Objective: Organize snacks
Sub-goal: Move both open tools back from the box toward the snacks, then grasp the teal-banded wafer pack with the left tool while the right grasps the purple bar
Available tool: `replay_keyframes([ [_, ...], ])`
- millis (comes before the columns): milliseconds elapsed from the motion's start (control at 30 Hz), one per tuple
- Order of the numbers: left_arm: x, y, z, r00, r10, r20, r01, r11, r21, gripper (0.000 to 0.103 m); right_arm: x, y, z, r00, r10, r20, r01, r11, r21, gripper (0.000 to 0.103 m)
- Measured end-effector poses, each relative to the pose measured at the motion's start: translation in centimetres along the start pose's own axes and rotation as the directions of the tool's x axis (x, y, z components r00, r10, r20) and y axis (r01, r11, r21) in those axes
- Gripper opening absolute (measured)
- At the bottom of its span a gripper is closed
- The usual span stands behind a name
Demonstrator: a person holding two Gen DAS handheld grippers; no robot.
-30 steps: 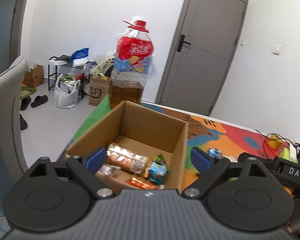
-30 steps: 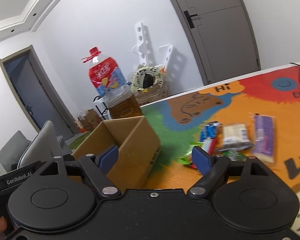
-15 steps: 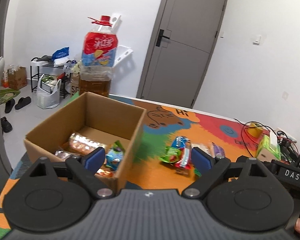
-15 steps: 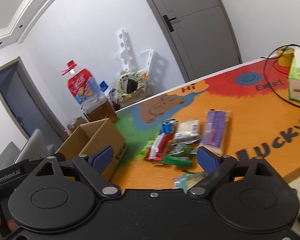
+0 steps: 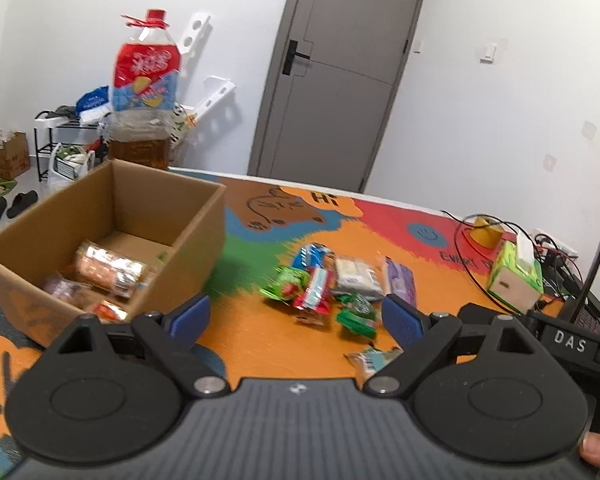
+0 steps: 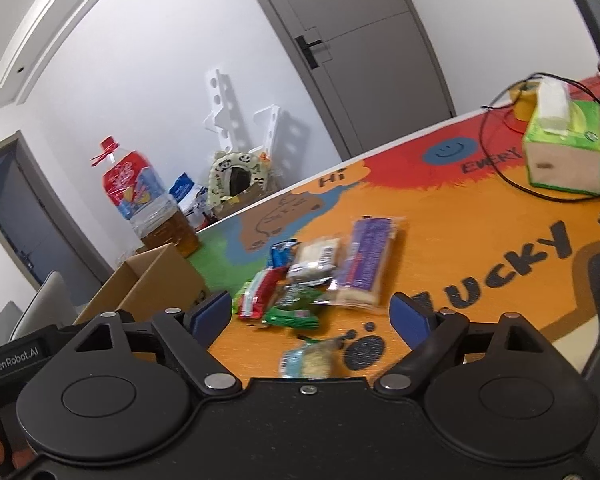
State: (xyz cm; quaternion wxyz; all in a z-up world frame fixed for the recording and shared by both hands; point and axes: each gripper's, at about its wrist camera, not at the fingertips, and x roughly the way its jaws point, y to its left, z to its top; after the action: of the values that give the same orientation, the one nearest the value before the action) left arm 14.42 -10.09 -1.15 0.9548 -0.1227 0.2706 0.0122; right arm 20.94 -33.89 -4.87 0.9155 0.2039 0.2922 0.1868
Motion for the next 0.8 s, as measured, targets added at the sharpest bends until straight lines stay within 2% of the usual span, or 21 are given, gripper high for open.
replay_keyframes([
  [100,0.9,-0.9,-0.6,1.0,-0.005,-0.017,0.005,1.0,0.006,0.091,0.0,-1.0,0.0,1.0,-0.011,0.003,0.011,1.0,0.021,0.083],
  [200,1.9,-1.7,-1.0,0.999,-0.011,-0.037,0.012,1.0,0.005,0.09,0.1,-2.0,-0.1,1.0,-0.018,0.001,0.018,0.999,0.042,0.076],
  [433,3.9,-3.6,-1.9,0.996,-0.034,-0.078,0.035,0.999,0.014,0.09,0.2,-3.4,-0.3,1.0,-0.026,0.004,0.026,0.998,0.063,0.076],
  [600,5.4,-4.9,-2.8,0.994,-0.037,-0.107,0.041,0.999,0.029,0.089,0.6,-3.9,-0.6,0.997,-0.079,0.004,0.079,0.996,0.044,0.076],
  [800,7.2,-5.5,-4.0,0.988,-0.035,-0.148,0.039,0.999,0.026,0.085,0.9,-4.6,-0.8,0.997,-0.075,-0.005,0.075,0.995,0.06,0.076],
])
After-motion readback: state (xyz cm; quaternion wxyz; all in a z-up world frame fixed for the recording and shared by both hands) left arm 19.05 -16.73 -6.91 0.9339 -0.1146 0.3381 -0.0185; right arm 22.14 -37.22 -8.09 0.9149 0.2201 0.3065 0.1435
